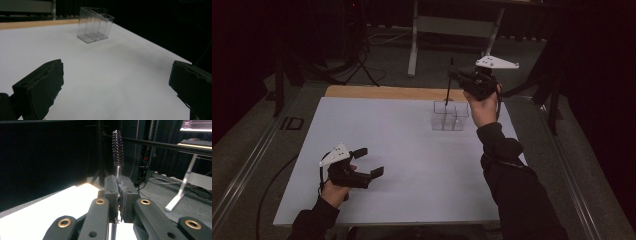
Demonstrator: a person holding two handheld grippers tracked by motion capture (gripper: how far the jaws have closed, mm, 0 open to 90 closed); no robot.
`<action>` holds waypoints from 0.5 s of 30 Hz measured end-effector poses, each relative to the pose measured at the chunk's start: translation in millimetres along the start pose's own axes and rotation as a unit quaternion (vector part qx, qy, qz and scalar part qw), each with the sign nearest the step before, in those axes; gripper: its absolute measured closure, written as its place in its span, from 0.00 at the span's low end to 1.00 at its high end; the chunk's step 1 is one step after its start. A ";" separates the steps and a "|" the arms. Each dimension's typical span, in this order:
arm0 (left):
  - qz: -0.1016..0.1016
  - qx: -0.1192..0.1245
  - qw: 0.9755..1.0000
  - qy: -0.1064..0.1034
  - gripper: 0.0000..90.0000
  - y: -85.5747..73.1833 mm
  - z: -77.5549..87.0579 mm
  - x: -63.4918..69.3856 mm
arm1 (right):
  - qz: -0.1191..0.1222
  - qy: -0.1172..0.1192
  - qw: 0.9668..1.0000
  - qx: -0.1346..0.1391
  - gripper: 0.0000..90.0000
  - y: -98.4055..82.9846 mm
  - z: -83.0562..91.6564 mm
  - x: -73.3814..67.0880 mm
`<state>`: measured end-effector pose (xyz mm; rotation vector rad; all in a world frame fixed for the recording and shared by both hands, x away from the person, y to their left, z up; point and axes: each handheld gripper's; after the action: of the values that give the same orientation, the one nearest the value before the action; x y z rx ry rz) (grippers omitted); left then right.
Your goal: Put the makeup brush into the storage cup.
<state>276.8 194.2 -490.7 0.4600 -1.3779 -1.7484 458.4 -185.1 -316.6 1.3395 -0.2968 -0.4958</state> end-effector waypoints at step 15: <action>0.007 0.015 1.000 0.004 0.00 -2.6 2.1 -4.0 | 0.001 -0.024 1.000 -0.018 0.95 -26.1 -33.1 16.6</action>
<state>276.5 198.7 -493.2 0.4711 -1.4008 -1.7146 484.1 -169.2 -350.3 1.2936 -0.3273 -0.5307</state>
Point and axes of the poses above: each handheld gripper's, and its own axes: z roughly backward along the jaws, y roughly out of its top, x roughly to its right, and after that the axes turned 12 degrees about y, right-handed
